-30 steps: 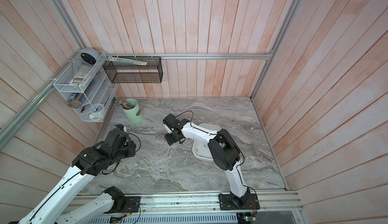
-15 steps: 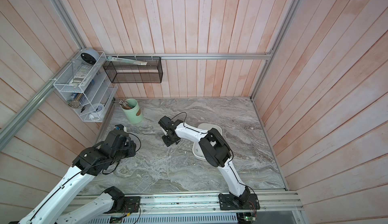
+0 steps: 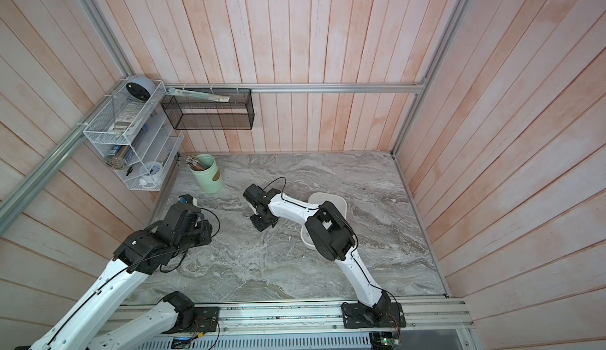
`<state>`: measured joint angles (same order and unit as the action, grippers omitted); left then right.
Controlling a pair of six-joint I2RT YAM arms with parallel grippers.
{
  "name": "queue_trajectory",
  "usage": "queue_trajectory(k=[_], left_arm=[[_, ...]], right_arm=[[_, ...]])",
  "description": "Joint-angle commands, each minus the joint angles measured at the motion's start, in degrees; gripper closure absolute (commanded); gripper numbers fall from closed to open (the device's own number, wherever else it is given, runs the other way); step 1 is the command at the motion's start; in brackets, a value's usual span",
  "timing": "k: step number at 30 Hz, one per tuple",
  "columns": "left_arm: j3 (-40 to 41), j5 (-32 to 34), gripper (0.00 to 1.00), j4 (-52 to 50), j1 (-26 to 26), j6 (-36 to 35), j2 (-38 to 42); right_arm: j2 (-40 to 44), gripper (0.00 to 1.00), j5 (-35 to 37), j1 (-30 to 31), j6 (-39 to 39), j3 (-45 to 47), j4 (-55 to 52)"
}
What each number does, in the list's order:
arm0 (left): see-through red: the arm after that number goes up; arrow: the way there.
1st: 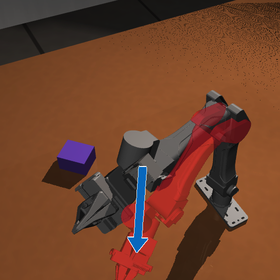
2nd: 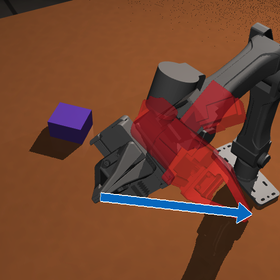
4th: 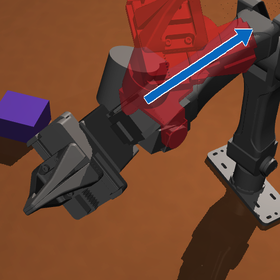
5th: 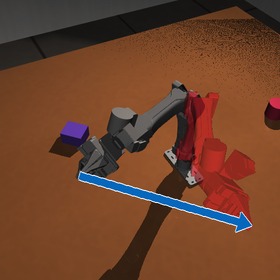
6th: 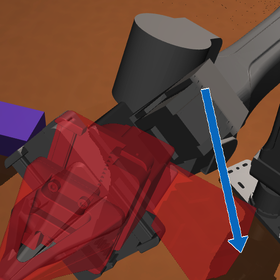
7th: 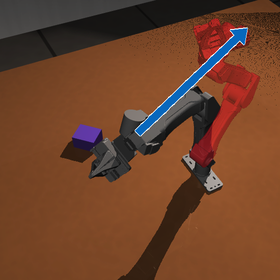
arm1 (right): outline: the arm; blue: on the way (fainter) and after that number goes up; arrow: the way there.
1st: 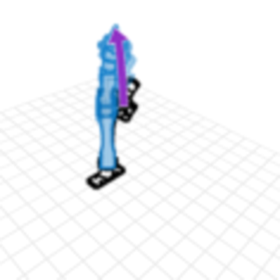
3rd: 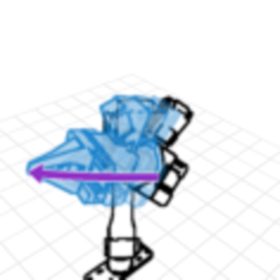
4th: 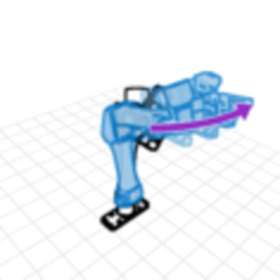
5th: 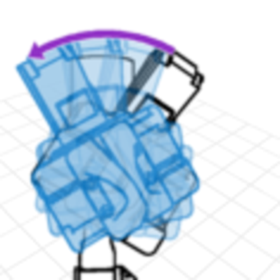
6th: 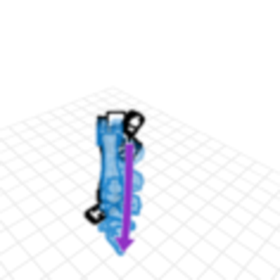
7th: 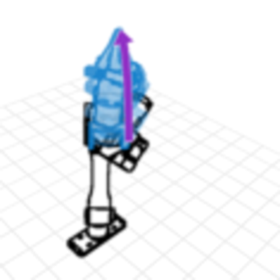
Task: Put the screws on the desktop into the storage box
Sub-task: Pick up the screw from the center of the board.
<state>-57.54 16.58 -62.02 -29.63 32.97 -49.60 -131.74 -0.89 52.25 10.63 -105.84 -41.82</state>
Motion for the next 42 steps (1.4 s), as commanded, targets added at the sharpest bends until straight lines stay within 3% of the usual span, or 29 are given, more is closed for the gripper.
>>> queue_trajectory(k=[1,11,42], left_arm=[[0.8,0.2,0.53,1.0,0.4,-0.5,0.3],[0.8,0.2,0.52,1.1,0.7,-0.5,0.0],[1.0,0.7,0.52,1.1,0.8,-0.3,0.1]], right_arm=[[-2.5,0.62,2.2,0.7,-0.3,-1.5,-2.8],[-6.0,0.67,5.0,1.8,-1.9,-7.8,-10.8],[-3.0,0.79,7.0,1.9,-3.8,-6.6,-8.5]])
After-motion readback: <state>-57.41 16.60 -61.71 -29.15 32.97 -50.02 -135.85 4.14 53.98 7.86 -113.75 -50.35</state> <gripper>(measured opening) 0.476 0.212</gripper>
